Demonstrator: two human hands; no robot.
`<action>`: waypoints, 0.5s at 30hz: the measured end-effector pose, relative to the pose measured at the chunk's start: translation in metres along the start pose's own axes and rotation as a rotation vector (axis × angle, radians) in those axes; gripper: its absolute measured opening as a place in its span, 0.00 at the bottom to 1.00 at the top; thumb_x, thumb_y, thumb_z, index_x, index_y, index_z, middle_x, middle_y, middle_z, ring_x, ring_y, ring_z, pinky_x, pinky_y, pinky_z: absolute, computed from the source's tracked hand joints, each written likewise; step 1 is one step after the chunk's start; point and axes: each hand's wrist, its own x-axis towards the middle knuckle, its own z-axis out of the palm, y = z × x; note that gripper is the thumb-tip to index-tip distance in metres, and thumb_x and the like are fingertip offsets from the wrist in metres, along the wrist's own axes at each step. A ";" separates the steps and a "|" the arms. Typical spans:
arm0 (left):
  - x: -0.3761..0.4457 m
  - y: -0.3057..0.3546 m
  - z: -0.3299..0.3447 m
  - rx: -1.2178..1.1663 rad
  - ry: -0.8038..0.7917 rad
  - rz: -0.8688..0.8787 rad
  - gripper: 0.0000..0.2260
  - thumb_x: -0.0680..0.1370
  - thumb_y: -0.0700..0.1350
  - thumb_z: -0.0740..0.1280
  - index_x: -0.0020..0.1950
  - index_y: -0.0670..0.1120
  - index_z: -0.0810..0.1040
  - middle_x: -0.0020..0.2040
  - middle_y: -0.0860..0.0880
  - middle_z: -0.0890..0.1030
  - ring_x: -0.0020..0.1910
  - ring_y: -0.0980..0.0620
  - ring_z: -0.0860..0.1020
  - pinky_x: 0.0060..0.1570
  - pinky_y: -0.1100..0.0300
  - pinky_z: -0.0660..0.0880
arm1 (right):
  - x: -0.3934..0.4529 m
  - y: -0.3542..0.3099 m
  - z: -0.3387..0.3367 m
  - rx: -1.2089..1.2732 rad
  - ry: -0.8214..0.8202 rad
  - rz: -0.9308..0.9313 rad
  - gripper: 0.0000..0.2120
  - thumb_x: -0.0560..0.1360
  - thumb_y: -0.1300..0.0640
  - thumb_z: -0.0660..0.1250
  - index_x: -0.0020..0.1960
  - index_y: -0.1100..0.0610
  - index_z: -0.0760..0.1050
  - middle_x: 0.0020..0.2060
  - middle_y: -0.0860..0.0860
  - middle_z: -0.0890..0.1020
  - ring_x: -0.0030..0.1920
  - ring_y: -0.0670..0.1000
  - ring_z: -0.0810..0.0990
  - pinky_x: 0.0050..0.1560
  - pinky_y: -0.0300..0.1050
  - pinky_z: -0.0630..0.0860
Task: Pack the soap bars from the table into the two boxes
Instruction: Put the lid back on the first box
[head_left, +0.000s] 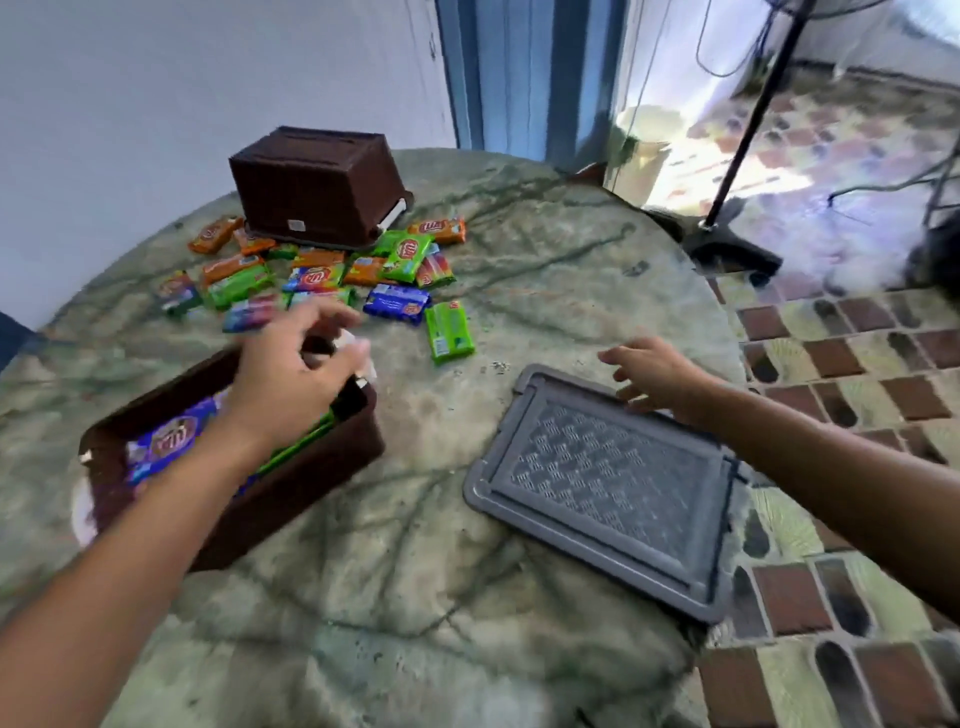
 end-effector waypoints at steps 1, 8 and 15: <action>0.008 0.003 0.026 -0.014 -0.150 -0.024 0.07 0.71 0.53 0.68 0.48 0.57 0.76 0.48 0.52 0.81 0.47 0.55 0.79 0.48 0.59 0.75 | -0.007 0.017 -0.012 0.041 0.013 0.040 0.12 0.78 0.55 0.63 0.57 0.62 0.75 0.44 0.58 0.73 0.35 0.54 0.73 0.37 0.49 0.75; 0.028 -0.017 0.184 0.145 -0.610 -0.365 0.23 0.77 0.46 0.68 0.69 0.43 0.69 0.64 0.44 0.74 0.63 0.45 0.74 0.62 0.55 0.70 | -0.051 0.114 -0.057 0.272 0.156 0.289 0.12 0.78 0.54 0.63 0.54 0.63 0.74 0.38 0.54 0.72 0.34 0.51 0.72 0.31 0.43 0.71; 0.009 -0.026 0.230 0.423 -0.482 -0.376 0.29 0.73 0.55 0.69 0.71 0.47 0.67 0.65 0.40 0.75 0.64 0.39 0.72 0.63 0.51 0.69 | -0.067 0.140 -0.058 0.457 0.165 0.333 0.10 0.79 0.59 0.61 0.55 0.65 0.73 0.36 0.53 0.74 0.34 0.49 0.73 0.29 0.40 0.73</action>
